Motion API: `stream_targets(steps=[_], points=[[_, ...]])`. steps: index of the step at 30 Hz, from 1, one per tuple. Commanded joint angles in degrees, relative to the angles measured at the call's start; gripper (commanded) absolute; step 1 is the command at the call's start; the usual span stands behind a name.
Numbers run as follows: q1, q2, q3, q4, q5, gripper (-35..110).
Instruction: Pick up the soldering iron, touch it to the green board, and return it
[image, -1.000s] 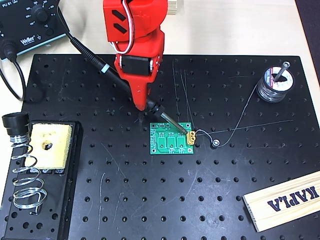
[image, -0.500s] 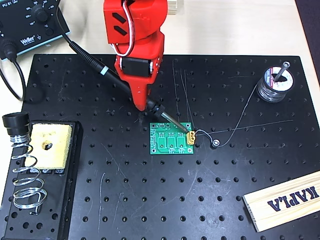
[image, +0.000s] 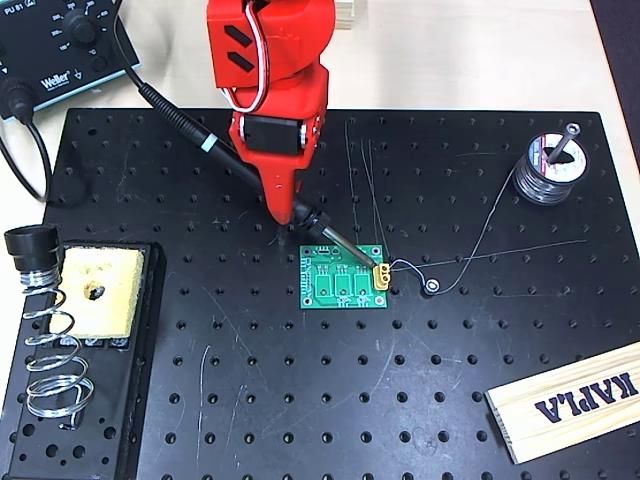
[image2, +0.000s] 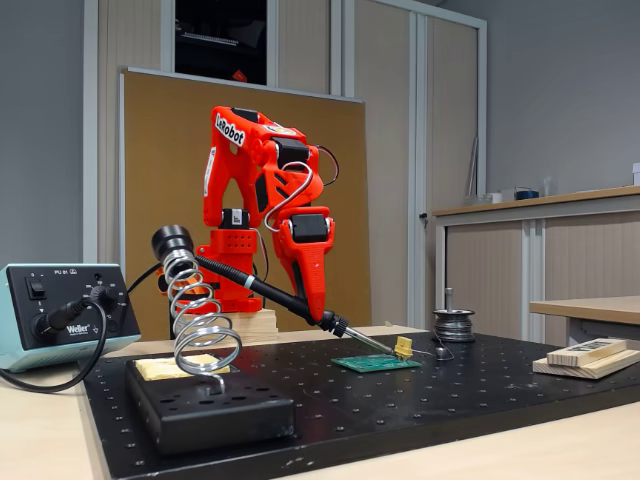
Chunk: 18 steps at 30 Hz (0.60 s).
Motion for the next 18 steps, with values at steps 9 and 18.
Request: stream_targets(steps=[9, 18], points=[[-0.44, 0.44, -2.02, -0.09, 0.53, 0], [1.76, 2.55, 0.88, -0.44, -0.09, 0]])
